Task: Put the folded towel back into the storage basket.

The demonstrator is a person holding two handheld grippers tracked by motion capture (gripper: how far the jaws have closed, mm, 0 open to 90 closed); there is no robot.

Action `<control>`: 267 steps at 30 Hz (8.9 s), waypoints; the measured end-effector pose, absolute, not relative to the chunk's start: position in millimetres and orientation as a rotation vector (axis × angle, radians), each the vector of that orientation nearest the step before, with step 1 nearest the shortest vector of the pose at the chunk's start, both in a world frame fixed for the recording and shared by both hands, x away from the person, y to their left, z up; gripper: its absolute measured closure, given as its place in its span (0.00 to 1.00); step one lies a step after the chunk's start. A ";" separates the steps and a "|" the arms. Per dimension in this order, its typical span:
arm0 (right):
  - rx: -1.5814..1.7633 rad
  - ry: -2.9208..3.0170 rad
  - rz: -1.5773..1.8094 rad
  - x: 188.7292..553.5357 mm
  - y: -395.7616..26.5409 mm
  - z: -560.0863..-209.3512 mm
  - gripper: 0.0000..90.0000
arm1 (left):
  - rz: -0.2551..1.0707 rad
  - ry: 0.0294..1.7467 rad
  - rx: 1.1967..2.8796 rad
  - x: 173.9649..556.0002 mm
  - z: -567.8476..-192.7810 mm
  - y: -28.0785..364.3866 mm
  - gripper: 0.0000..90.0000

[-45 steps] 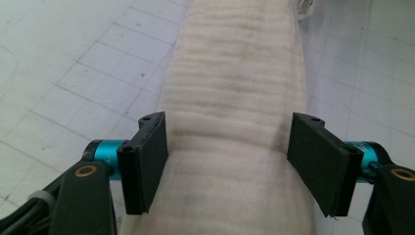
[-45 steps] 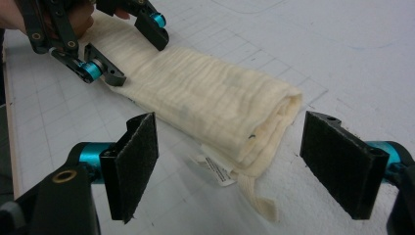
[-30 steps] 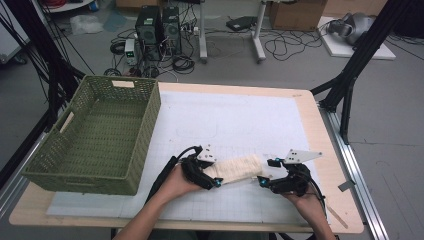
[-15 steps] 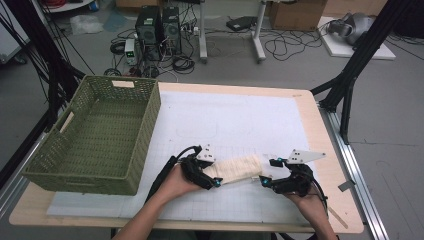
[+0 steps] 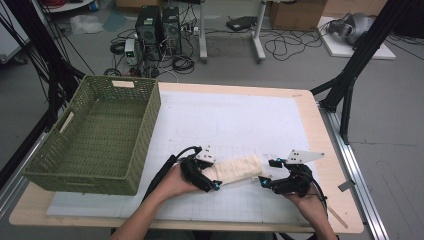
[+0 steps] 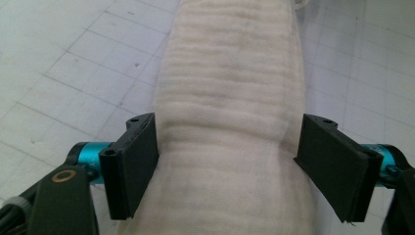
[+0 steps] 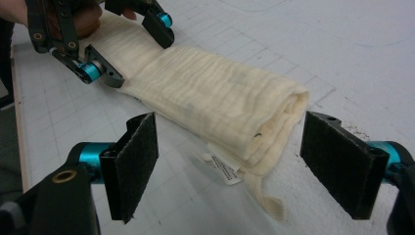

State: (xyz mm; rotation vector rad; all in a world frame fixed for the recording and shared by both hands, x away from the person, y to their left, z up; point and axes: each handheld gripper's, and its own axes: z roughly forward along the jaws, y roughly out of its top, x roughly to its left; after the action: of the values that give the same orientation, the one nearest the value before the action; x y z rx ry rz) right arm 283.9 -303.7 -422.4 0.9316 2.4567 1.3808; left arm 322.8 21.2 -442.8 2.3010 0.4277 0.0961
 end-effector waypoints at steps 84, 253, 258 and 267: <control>0.942 2.389 1.372 279.0 -312.3 -421.5 0.14 | 0.188 0.612 2.002 312.8 -409.3 72.5 0.87; 0.929 2.438 1.331 285.5 -305.3 -426.8 0.14 | 0.708 1.056 1.590 305.8 -295.0 292.0 0.86; 0.928 2.439 1.334 285.4 -305.2 -427.0 0.14 | 0.727 1.099 1.571 306.5 -299.7 295.9 0.86; 0.923 2.443 1.329 285.9 -304.9 -427.2 0.14 | 0.749 1.180 1.581 310.1 -311.9 296.0 0.86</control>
State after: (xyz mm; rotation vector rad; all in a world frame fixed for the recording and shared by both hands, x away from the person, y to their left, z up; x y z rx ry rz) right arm 285.9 -304.9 -427.2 0.9230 2.4426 1.3289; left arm 310.1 296.0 -311.9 1.5807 1.1796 0.7495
